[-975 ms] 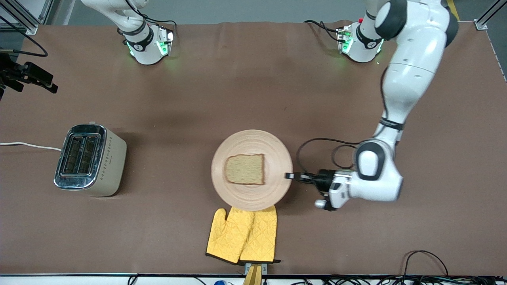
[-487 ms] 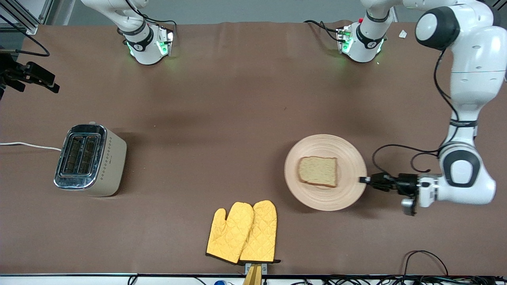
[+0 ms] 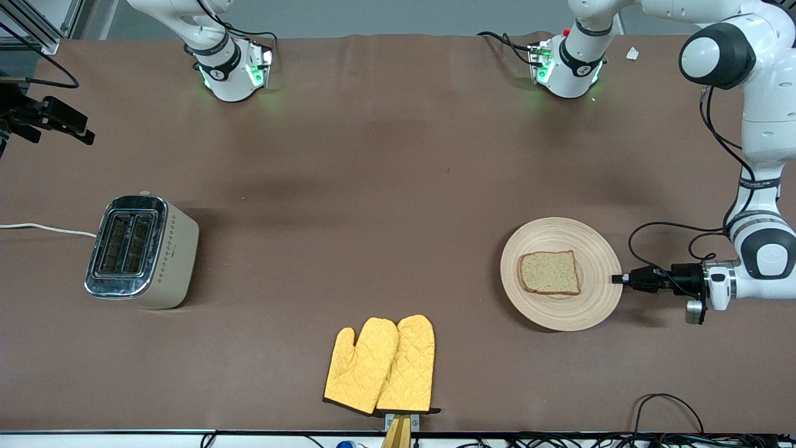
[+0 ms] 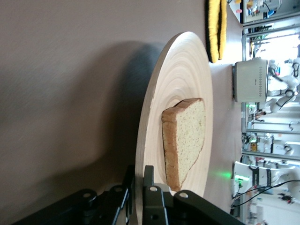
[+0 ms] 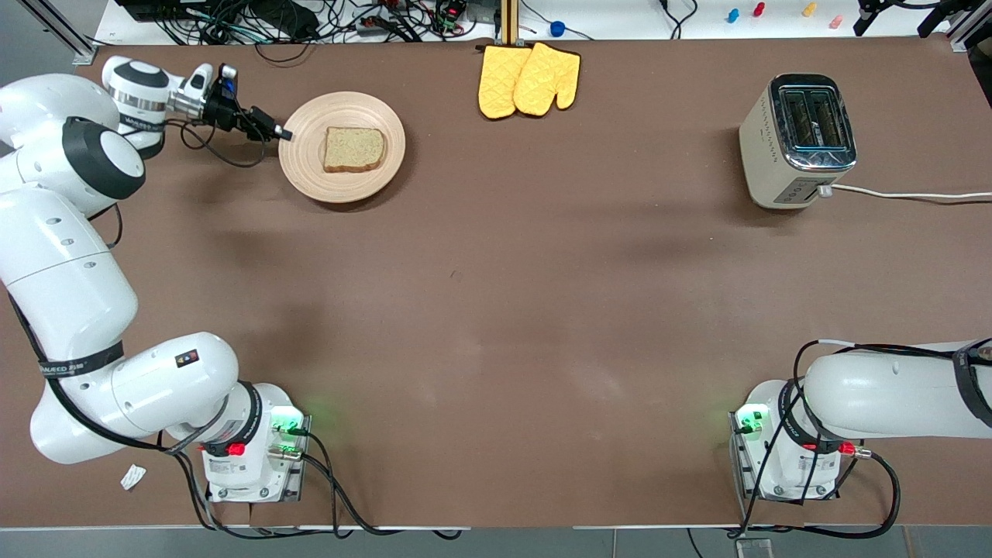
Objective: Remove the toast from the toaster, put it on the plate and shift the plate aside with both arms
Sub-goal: 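Open the left gripper and release the plate rim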
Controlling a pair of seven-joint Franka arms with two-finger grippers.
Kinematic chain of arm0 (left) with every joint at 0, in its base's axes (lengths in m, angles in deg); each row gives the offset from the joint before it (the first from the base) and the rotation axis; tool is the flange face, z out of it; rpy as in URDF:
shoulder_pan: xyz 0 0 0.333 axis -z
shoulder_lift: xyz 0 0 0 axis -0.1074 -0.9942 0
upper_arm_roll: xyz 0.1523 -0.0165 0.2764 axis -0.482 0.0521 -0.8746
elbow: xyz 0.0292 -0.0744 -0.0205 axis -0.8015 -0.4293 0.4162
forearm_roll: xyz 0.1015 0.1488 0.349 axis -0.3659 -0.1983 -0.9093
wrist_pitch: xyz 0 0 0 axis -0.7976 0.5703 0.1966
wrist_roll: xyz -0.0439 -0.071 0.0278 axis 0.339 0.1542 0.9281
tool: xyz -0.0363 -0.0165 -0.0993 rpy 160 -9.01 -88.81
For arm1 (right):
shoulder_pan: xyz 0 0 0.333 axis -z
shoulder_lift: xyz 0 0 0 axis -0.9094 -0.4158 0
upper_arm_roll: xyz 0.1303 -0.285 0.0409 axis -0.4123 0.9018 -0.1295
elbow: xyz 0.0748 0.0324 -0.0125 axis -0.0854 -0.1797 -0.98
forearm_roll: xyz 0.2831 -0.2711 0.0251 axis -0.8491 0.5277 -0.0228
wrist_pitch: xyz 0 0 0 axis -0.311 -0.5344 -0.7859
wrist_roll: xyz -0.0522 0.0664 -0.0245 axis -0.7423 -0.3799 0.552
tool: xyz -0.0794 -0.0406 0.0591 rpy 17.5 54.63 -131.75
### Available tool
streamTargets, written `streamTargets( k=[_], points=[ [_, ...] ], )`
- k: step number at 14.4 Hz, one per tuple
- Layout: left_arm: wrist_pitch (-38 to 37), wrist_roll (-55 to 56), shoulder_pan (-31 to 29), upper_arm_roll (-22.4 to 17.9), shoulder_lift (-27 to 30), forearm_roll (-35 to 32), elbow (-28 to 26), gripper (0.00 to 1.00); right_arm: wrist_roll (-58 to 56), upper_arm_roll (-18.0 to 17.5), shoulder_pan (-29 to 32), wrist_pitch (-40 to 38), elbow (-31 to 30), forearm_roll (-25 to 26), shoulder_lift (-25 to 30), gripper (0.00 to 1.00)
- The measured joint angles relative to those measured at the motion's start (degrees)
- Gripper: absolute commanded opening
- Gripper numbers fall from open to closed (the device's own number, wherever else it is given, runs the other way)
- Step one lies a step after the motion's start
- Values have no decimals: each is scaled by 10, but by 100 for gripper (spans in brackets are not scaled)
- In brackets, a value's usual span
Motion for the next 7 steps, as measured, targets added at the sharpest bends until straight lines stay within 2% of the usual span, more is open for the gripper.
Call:
streamTargets(
  k=[1, 2, 3, 4, 5, 7],
  points=[
    [-1, 19, -2, 0, -6, 0, 0, 11, 0, 0, 0, 0, 0, 0, 0, 100],
    [-4, 29, -4, 1, -8, 3, 0, 31, 0, 0, 0, -1, 0, 0, 0, 100],
    [-5, 37, -4, 2, -8, 3, 1, 38, 0, 0, 0, -1, 0, 0, 0, 100],
    [-5, 42, -3, 3, -8, 3, 3, 60, 0, 0, 0, -1, 0, 0, 0, 100],
    [-5, 45, -3, 5, -7, 3, 5, 99, 0, 0, 0, -1, 0, 0, 0, 100],
    [-8, 52, -3, 7, -1, 3, 7, 100, 0, 0, 0, -1, 0, 0, 0, 100]
  ],
)
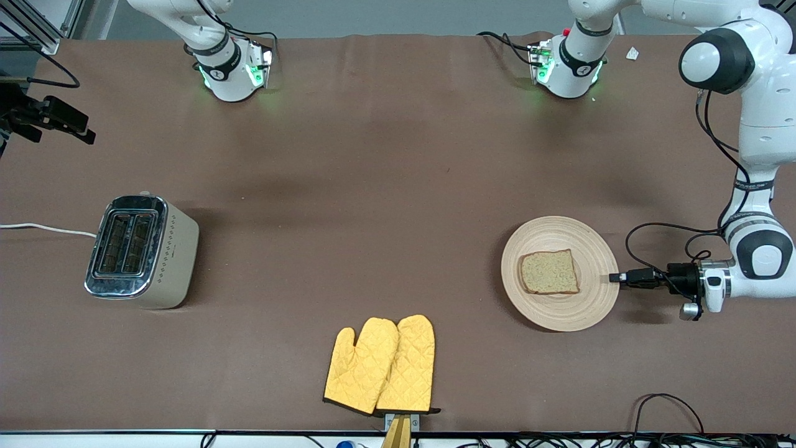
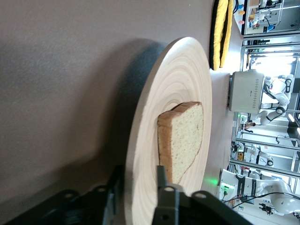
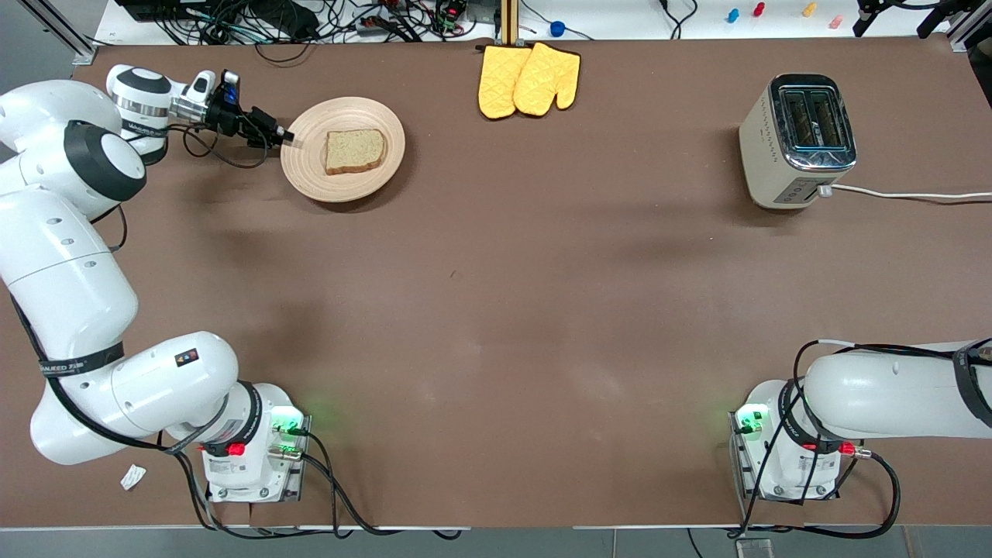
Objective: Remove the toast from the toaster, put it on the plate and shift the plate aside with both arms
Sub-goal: 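Open the left gripper and release the plate rim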
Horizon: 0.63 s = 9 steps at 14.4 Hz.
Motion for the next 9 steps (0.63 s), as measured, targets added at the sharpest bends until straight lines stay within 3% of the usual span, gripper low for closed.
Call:
streamTargets(
  k=[4, 9],
  points=[
    [-12, 56, 25, 8, 39, -79, 31, 100, 0, 0, 0, 0, 0, 0, 0, 100],
    [-10, 213, 164, 9, 182, -258, 76, 100, 0, -1, 0, 0, 0, 0, 0, 100]
  ],
)
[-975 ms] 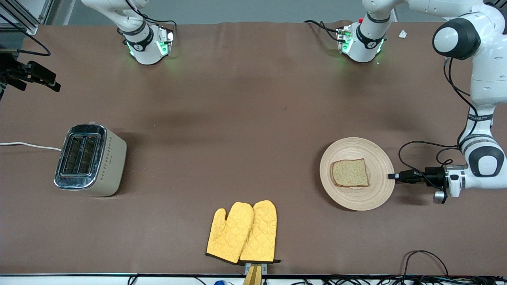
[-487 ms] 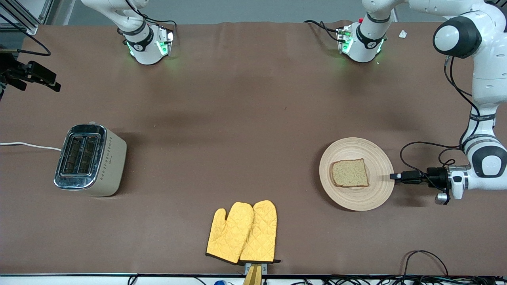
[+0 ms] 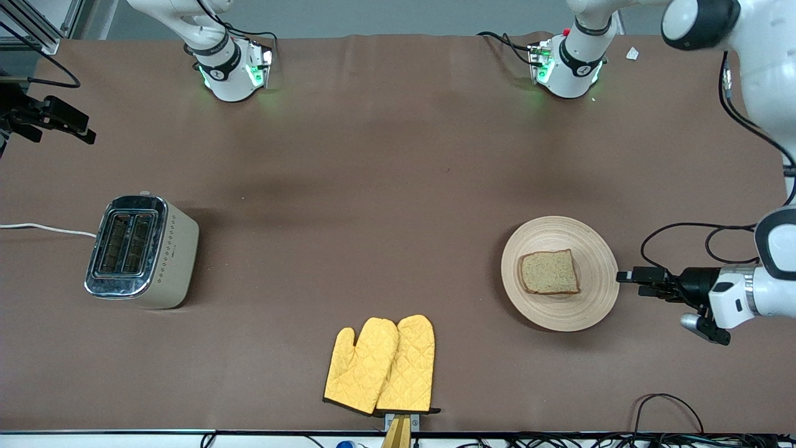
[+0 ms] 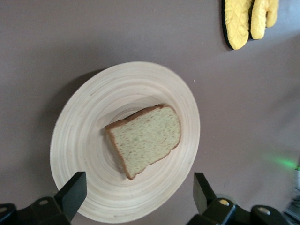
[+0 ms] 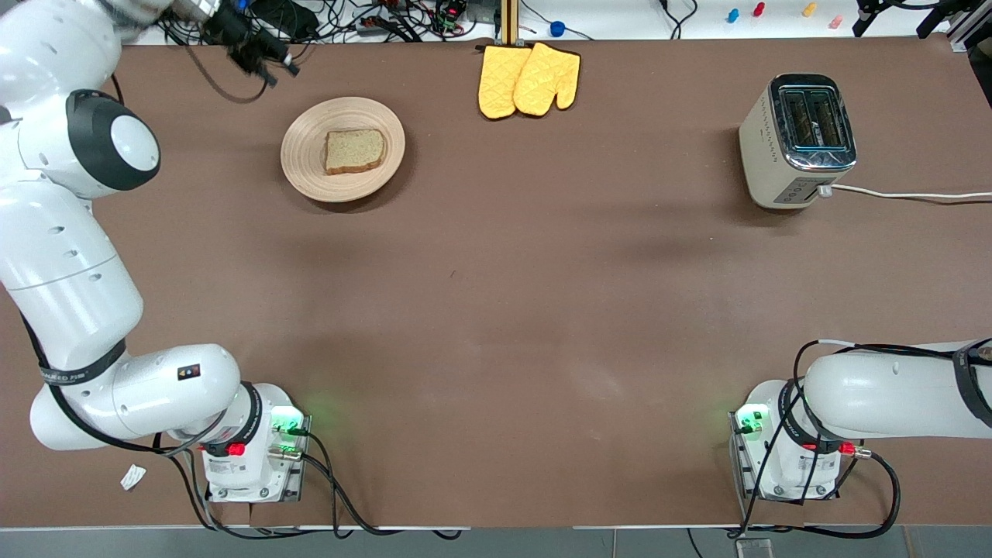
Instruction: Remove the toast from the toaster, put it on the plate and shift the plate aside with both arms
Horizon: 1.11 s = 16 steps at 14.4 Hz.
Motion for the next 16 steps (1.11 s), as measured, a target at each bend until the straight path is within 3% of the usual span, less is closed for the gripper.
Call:
streamTargets(
  k=[4, 7, 10, 14, 16],
  points=[
    [4, 78, 49, -2, 89, -53, 0, 100, 0, 0, 0, 0, 0, 0, 0, 100],
    [0, 130, 79, 0, 157, -148, -3, 100, 0, 0, 0, 0, 0, 0, 0, 100],
    [-49, 206, 103, 0, 223, -179, -16, 100, 0, 0, 0, 0, 0, 0, 0, 100],
    [-55, 212, 85, -8, 291, -181, -66, 100, 0, 0, 0, 0, 0, 0, 0, 100],
    [-19, 217, 79, -10, 332, -183, -124, 100, 0, 0, 0, -1, 0, 0, 0, 100]
  ],
)
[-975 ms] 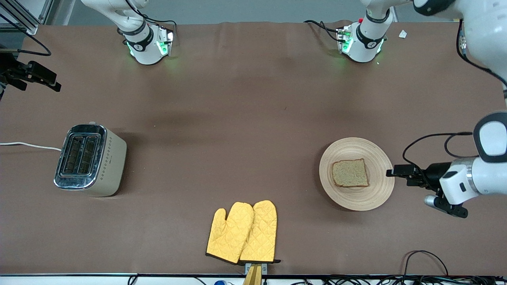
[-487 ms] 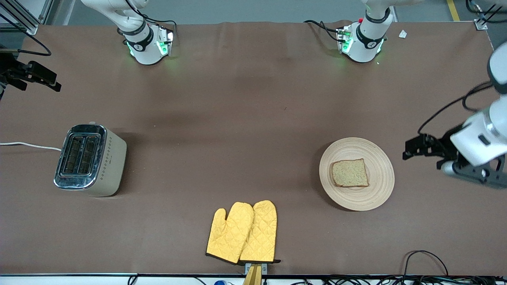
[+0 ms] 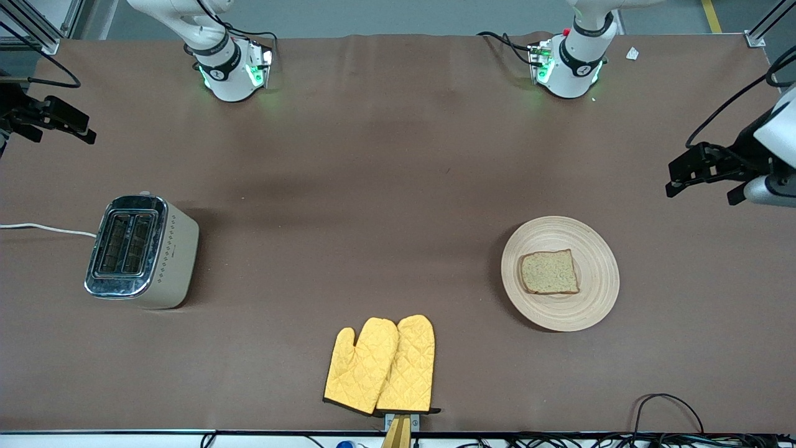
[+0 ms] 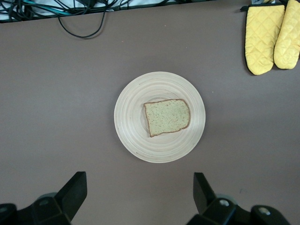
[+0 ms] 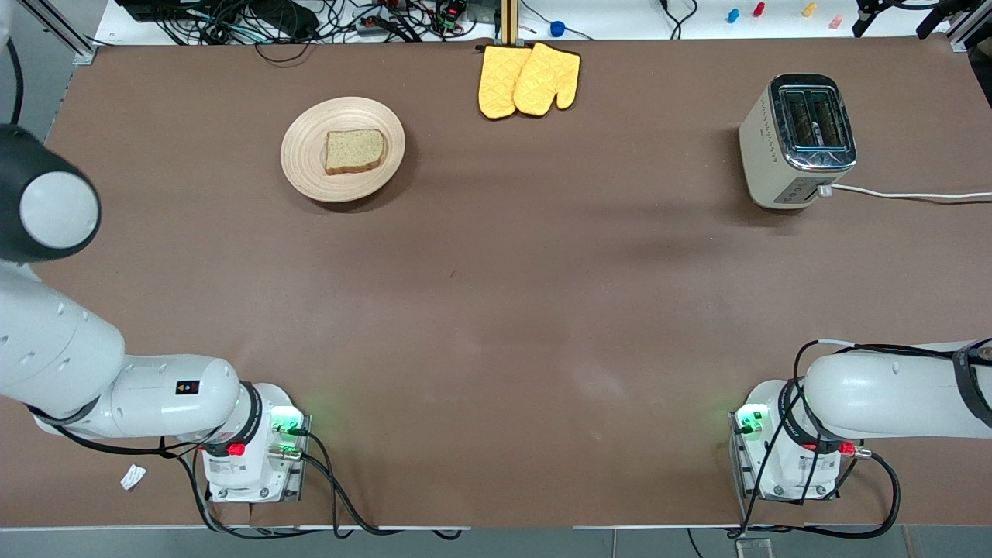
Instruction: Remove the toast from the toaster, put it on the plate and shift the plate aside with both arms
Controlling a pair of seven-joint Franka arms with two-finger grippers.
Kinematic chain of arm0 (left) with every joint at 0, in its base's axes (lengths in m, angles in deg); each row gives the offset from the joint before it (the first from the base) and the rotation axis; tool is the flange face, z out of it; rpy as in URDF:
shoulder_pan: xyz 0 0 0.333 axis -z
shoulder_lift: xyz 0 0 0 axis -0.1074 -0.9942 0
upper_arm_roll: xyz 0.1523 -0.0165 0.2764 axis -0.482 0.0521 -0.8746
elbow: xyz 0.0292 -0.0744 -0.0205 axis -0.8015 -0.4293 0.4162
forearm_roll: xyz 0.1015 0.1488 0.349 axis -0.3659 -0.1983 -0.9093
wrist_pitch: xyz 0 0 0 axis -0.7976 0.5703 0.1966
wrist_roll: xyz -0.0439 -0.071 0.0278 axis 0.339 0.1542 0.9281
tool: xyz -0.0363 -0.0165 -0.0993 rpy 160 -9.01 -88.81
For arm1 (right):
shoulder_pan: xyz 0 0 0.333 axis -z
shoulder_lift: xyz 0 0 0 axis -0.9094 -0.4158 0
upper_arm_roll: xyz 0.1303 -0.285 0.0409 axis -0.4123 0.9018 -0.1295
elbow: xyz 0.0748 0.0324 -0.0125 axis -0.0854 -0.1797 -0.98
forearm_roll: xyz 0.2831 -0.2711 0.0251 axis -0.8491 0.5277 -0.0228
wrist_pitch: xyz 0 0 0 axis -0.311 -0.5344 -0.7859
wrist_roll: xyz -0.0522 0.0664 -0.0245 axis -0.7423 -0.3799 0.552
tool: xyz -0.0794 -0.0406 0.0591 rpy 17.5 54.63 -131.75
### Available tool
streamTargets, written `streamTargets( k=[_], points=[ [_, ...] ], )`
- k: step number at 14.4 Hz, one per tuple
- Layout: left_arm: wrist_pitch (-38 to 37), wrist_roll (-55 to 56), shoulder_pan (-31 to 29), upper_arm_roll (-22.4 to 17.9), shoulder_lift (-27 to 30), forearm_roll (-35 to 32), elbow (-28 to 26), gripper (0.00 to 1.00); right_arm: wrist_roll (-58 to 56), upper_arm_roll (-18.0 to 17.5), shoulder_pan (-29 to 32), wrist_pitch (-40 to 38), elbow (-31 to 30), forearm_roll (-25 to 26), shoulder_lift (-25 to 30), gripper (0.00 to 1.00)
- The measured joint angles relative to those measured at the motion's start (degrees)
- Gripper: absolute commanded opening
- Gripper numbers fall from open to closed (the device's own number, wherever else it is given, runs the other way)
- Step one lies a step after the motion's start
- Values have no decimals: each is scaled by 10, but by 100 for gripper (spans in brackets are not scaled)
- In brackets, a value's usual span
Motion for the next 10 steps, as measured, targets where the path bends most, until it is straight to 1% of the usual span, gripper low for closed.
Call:
streamTargets(
  k=[2, 3, 5, 7, 10],
  points=[
    [39, 1, -16, 0, 37, 0, -67, 100, 0, 0, 0, 0, 0, 0, 0, 100],
    [50, 1, -23, 0, 52, 0, -91, 100, 0, 0, 0, 0, 0, 0, 0, 100],
    [58, 1, -26, 1, 75, 0, -124, 100, 0, 0, 0, 0, 0, 0, 0, 100],
    [61, 3, -26, 6, 91, 0, -141, 100, 0, 0, 0, 0, 0, 0, 0, 100],
    [60, 3, -25, 15, 96, -1, -139, 100, 0, 0, 0, 0, 0, 0, 0, 100]
  ],
)
